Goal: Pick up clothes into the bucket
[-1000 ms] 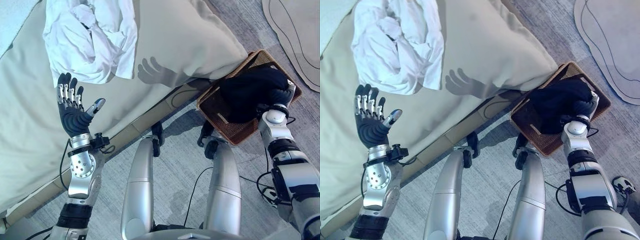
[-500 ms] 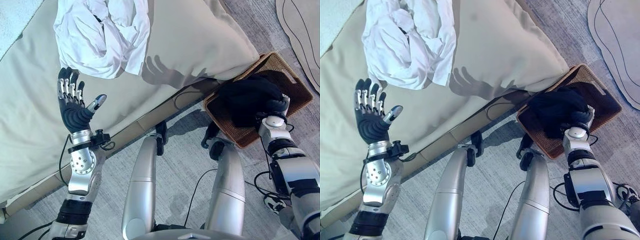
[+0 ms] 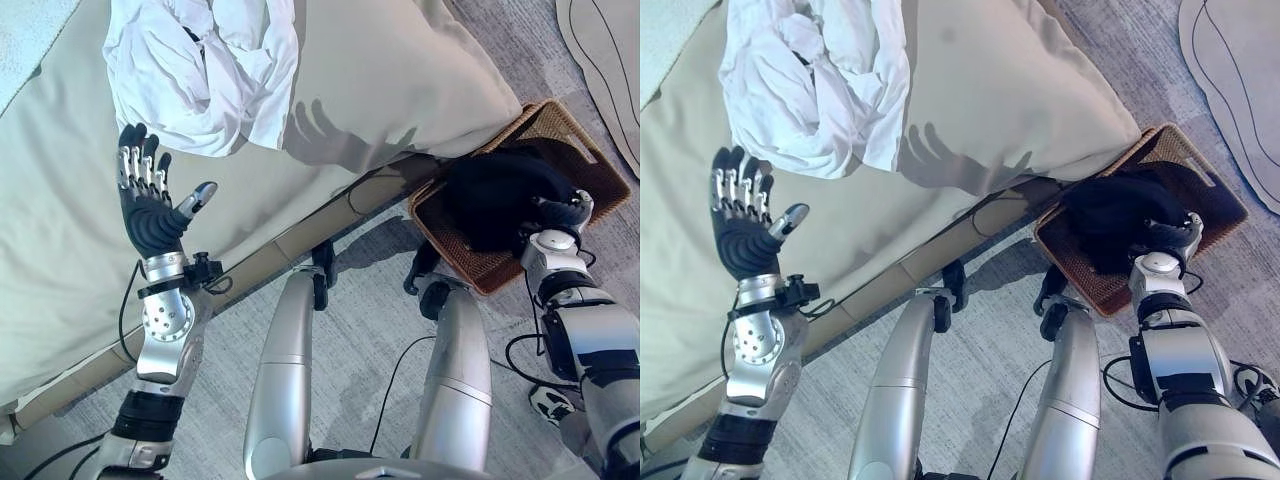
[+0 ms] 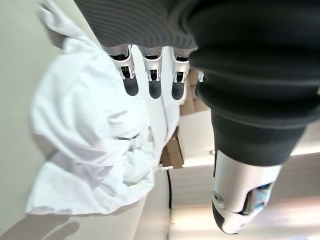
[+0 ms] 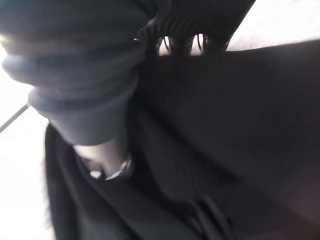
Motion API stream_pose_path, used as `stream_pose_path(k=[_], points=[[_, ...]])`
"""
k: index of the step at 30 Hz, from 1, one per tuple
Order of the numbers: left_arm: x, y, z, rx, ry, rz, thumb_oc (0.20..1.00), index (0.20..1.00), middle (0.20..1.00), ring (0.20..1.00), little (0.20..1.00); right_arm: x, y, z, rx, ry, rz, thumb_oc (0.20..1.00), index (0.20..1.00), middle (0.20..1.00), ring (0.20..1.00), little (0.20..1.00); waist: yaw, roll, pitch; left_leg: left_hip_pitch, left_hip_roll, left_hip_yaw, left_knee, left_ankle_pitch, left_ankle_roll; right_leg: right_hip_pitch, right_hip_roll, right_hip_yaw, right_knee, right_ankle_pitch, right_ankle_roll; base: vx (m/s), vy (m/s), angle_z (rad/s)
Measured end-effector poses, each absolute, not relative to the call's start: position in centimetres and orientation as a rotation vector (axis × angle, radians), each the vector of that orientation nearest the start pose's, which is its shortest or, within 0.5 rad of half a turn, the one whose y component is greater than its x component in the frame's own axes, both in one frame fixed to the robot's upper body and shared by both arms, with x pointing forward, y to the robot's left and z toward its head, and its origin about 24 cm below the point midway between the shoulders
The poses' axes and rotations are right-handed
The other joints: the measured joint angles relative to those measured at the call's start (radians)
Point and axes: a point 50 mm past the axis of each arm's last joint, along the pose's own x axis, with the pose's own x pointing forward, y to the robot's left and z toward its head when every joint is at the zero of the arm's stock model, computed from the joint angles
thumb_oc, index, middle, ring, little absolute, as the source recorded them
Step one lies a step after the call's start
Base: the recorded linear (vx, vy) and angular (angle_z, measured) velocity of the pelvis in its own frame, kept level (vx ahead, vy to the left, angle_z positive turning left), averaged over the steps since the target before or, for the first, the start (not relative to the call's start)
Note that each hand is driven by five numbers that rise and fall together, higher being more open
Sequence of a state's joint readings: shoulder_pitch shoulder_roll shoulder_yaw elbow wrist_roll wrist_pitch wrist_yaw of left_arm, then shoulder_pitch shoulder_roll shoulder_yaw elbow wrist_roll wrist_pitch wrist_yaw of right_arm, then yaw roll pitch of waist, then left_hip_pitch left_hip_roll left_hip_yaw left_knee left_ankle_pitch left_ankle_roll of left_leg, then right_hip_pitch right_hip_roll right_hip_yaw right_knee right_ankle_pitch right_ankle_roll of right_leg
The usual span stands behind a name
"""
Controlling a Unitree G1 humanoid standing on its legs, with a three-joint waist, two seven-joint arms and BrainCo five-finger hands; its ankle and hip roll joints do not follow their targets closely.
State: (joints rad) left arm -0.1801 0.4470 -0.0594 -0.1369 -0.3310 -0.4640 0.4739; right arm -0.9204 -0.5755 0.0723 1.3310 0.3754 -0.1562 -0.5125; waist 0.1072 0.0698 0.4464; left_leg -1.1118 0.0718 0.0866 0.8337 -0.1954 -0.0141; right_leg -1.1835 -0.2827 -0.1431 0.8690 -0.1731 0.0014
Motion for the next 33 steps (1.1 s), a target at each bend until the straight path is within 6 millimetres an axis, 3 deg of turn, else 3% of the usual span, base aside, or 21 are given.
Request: stream_pose_path(k=[6, 10, 13, 16, 18, 20, 27, 33], points=[[27.5, 21.4, 19.6, 0.035, -0.835, 0.345, 1.000, 1.000, 1.000, 1.000, 1.000, 36.4, -31.7, 12.0, -0.206, 0.071, -0.804, 1.000, 1.000, 1.000, 1.000, 1.000, -0.025, 0.000, 0.000, 0.001, 0.008, 0.007, -0.004, 0.001, 0.002, 0.007, 0.010, 0.003, -0.028, 0.020, 0.009, 0.01, 0.022, -0.06], [28.8, 22.6, 20.9, 0.181, -0.851, 0.435, 1.000, 1.000, 1.000, 1.000, 1.000, 36.7, -30.7, 11.8, -0.197, 0.057, -0.780, 1.000, 1.000, 1.000, 1.000, 1.000, -0.065, -0.001, -0.001, 0.003, 0.010, 0.021, -0.012, -0.002, 0.019, 0.014, 0.017, 0.012, -0.060, 0.042, 0.014, 0.02, 0.035, -0.10], [29.5, 23.2, 21.6, 0.287, -0.849, 0.496, 1.000, 1.000, 1.000, 1.000, 1.000, 36.4, -30.8, 11.1, -0.205, 0.074, -0.787, 1.000, 1.000, 1.000, 1.000, 1.000, -0.072, -0.001, -0.001, 0.009, 0.010, 0.030, -0.018, -0.002, 0.023, 0.019, 0.020, 0.018, -0.077, 0.053, 0.019, 0.02, 0.019, -0.07], [30.4, 24.7, 22.4, 0.520, -0.829, 0.575, 1.000, 1.000, 1.000, 1.000, 1.000, 36.3, -30.4, 10.4, -0.204, 0.090, -0.775, 1.000, 1.000, 1.000, 1.000, 1.000, -0.087, -0.001, -0.002, 0.022, 0.010, 0.035, -0.020, -0.004, 0.027, 0.032, 0.020, 0.021, -0.087, 0.059, 0.021, 0.02, 0.026, -0.03], [30.9, 27.2, 23.9, 0.850, -0.801, 0.654, 1.000, 1.000, 1.000, 1.000, 1.000, 36.5, -29.9, 10.3, -0.207, 0.087, -0.759, 1.000, 1.000, 1.000, 1.000, 1.000, -0.097, -0.001, -0.005, 0.019, 0.011, 0.038, -0.021, -0.004, 0.027, 0.032, 0.022, 0.023, -0.097, 0.064, 0.025, 0.01, 0.026, -0.05], [31.6, 28.2, 24.6, 0.998, -0.761, 0.711, 1.000, 1.000, 1.000, 1.000, 1.000, 36.4, -29.7, 10.1, -0.206, 0.081, -0.745, 1.000, 1.000, 1.000, 1.000, 1.000, -0.105, -0.002, -0.007, 0.018, 0.012, 0.042, -0.022, -0.006, 0.030, 0.032, 0.025, 0.028, -0.107, 0.069, 0.026, 0.01, 0.019, -0.07], [32.9, 29.8, 22.6, 1.284, -0.535, 0.717, 1.000, 1.000, 1.000, 1.000, 1.000, 37.1, -27.5, 11.0, -0.175, -0.012, -0.629, 1.000, 1.000, 1.000, 1.000, 1.000, -0.142, -0.005, -0.013, 0.008, 0.019, 0.053, -0.022, -0.009, 0.036, 0.030, 0.036, 0.035, -0.136, 0.082, 0.033, 0.01, 0.013, -0.07], [33.3, 30.5, 21.7, 1.311, -0.423, 0.685, 1.000, 1.000, 1.000, 1.000, 1.000, 37.1, -27.2, 11.7, -0.179, -0.052, -0.593, 1.000, 1.000, 1.000, 1.000, 1.000, -0.155, -0.006, -0.014, 0.006, 0.025, 0.054, -0.021, -0.012, 0.040, 0.028, 0.043, 0.035, -0.140, 0.086, 0.038, 0.00, 0.003, -0.02]])
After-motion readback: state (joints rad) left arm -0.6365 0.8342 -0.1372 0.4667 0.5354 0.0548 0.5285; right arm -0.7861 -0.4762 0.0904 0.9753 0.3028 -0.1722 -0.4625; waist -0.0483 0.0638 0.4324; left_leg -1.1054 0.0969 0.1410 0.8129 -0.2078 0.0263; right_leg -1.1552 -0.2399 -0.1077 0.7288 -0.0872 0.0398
